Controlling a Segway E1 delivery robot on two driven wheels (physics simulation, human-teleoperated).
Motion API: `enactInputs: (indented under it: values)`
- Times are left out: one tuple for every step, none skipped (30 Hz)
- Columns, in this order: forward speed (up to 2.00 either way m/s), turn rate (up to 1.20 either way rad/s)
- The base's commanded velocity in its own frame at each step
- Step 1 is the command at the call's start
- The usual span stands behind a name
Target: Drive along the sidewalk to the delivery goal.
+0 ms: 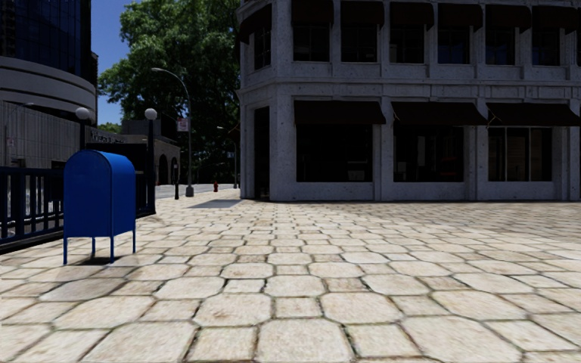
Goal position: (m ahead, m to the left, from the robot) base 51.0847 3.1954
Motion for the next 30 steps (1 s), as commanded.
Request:
enactInputs:
  values:
    - [2.00, 0.00]
    - [2.00, 0.00]
    - [2.00, 0.00]
    - [2.00, 0.00]
    - [2.00, 0.00]
    - [2.00, 0.00]
    - [2.00, 0.00]
    - [2.00, 0.00]
    - [2.00, 0.00]
    - [2.00, 0.00]
    - [2.00, 0.00]
    - [2.00, 0.00]
    - [2.00, 0.00]
    - [2.00, 0.00]
    - [2.00, 0.00]
    - [2.00, 0.00]
    - [2.00, 0.00]
    - [2.00, 0.00]
    - [2.00, 0.00]
    - [2.00, 0.00]
    - [2.00, 0.00]
    - [2.00, 0.00]
    - [2.00, 0.00]
    - [2.00, 0.00]
    - [2.00, 0.00]
    - [2.00, 0.00]
    - [2.00, 0.00]
    - [2.00, 0.00]
    - [2.00, 0.05]
    - [2.00, 0.05]
